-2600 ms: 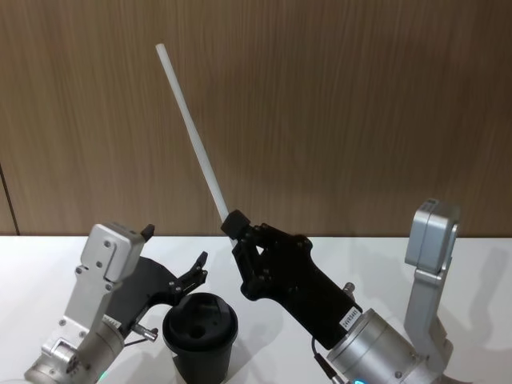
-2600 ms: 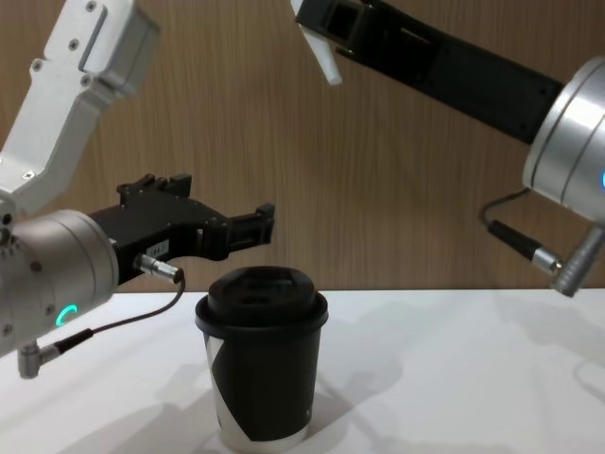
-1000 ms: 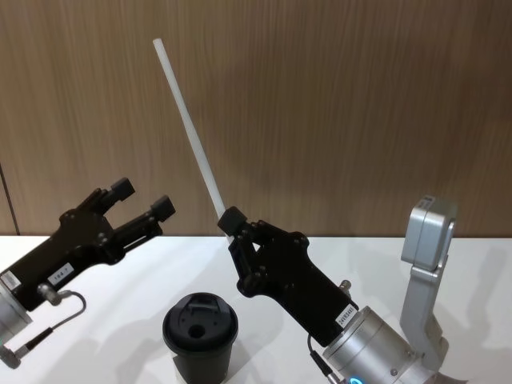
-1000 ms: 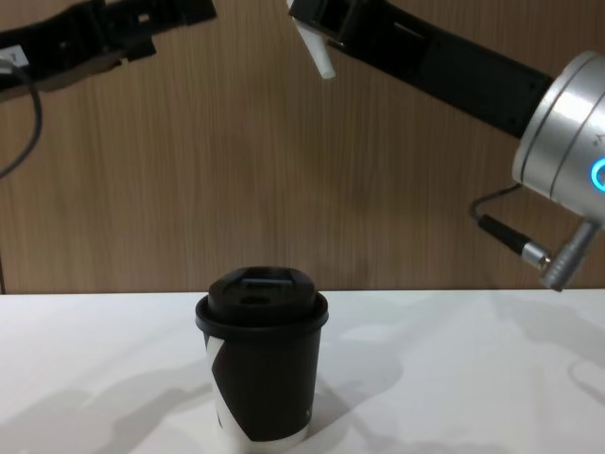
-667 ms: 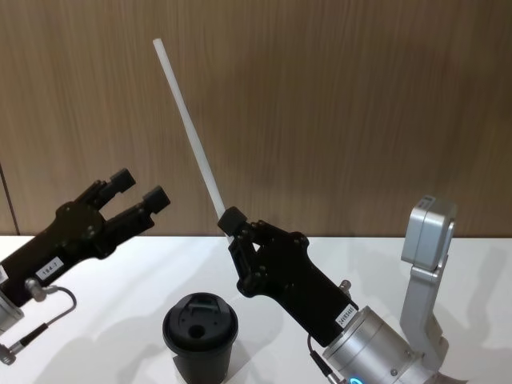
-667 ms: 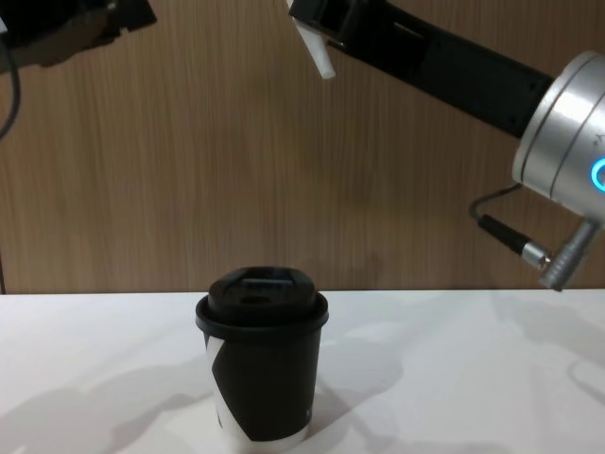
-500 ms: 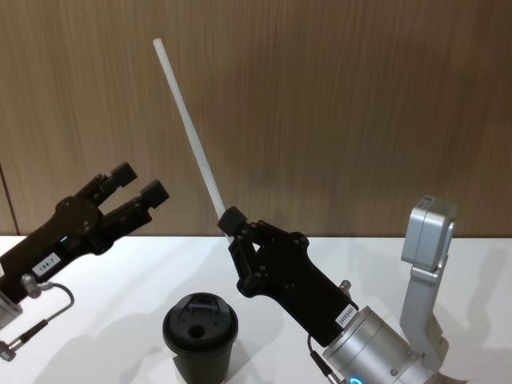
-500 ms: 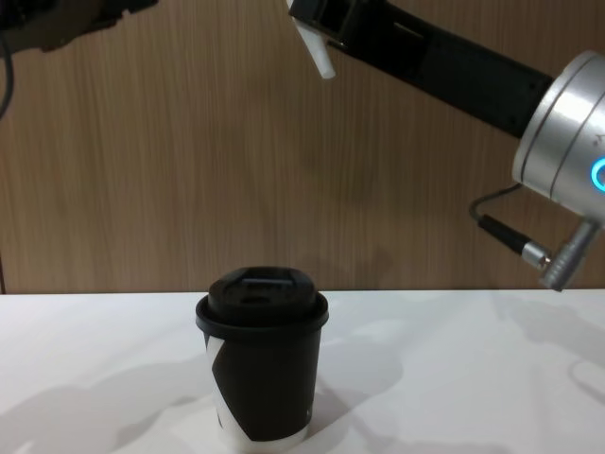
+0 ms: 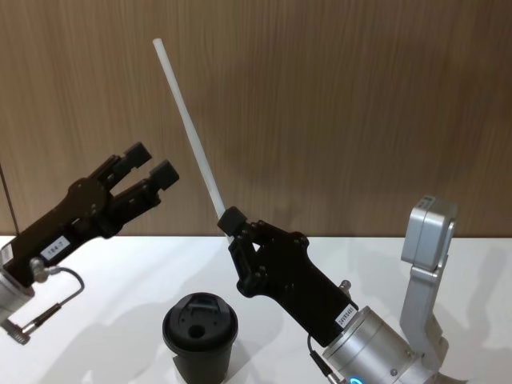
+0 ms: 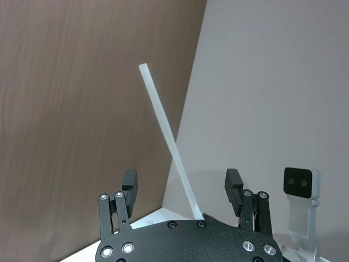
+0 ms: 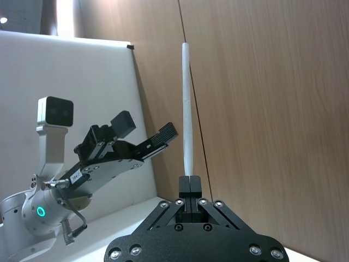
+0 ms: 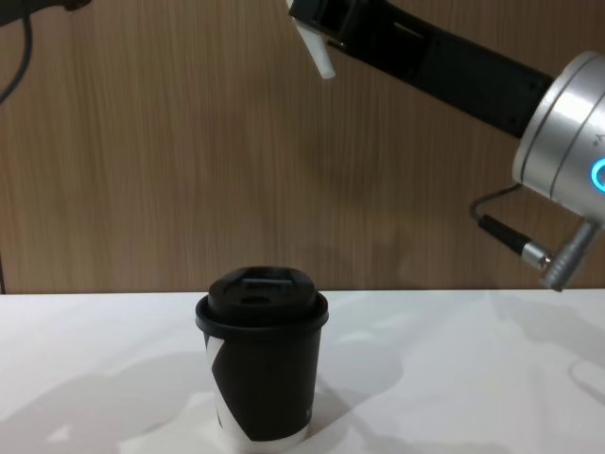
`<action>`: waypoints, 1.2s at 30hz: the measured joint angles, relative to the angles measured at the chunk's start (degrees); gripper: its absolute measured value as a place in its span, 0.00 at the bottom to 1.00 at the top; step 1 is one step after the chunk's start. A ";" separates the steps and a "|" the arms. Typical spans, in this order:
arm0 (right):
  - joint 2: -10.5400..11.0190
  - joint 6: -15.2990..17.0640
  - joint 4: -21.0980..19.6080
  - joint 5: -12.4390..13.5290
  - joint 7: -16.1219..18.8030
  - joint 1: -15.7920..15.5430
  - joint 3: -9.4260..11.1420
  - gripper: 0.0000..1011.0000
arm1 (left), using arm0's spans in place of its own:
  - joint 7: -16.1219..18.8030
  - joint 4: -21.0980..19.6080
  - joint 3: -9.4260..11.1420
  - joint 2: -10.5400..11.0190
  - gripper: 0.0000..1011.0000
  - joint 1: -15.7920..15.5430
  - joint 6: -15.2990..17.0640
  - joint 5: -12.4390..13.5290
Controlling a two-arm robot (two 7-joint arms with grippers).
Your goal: Pick up the straw with one hand, pass it to the other hand, and insert it into the cup.
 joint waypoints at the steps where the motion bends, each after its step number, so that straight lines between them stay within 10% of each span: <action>1: 0.00 0.00 0.00 0.00 0.00 0.00 0.00 0.00 | -0.04 0.13 0.14 -0.06 0.99 -0.21 0.04 -0.06; 36: 0.00 0.00 0.00 0.00 0.00 0.00 0.00 0.00 | 0.54 7.82 5.74 -4.21 0.99 -8.69 1.55 -2.91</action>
